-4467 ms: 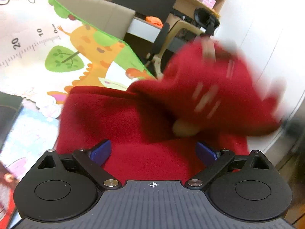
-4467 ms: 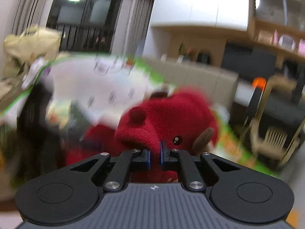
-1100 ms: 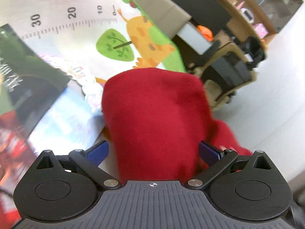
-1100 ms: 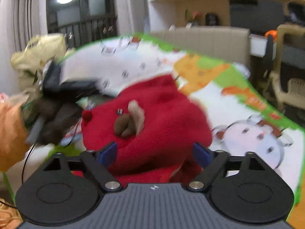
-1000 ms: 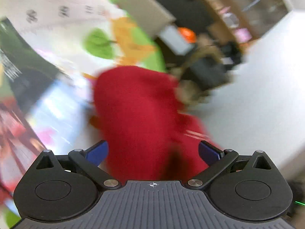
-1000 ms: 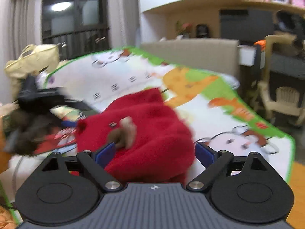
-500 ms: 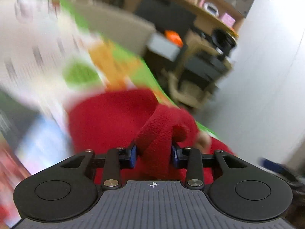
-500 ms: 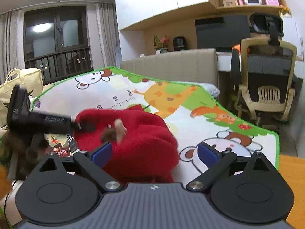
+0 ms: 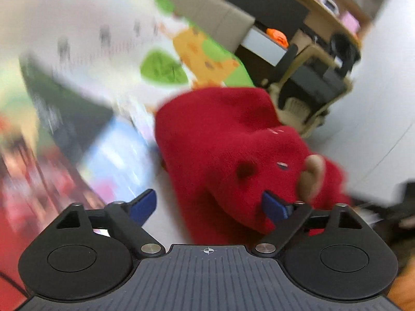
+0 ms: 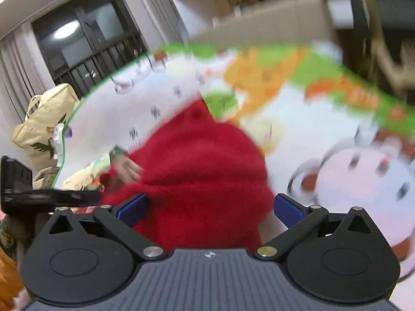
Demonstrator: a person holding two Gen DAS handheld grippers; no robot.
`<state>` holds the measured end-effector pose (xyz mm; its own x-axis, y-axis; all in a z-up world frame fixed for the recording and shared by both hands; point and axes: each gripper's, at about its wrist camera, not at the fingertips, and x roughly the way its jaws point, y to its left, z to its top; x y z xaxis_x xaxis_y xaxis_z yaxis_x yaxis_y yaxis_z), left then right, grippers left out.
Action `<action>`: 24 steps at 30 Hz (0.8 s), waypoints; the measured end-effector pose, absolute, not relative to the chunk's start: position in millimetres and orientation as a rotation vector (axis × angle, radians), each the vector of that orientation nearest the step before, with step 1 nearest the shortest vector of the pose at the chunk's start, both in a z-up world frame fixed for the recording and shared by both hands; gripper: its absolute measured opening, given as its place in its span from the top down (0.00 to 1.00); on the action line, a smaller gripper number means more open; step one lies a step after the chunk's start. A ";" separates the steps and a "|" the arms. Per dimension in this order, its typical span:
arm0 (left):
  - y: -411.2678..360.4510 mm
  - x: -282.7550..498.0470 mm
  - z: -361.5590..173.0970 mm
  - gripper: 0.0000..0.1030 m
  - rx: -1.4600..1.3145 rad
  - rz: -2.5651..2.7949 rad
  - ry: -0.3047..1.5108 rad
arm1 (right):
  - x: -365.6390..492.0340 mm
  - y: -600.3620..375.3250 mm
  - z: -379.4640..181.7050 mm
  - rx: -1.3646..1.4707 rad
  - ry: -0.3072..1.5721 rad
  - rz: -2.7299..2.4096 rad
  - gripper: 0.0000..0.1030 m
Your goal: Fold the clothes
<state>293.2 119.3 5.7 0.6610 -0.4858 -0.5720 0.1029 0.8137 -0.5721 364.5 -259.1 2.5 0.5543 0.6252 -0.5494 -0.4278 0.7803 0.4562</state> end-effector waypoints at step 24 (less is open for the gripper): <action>108.9 289.8 0.0 0.08 -0.329 -0.462 0.748 | 260.4 -248.3 15.7 0.174 0.630 0.632 0.00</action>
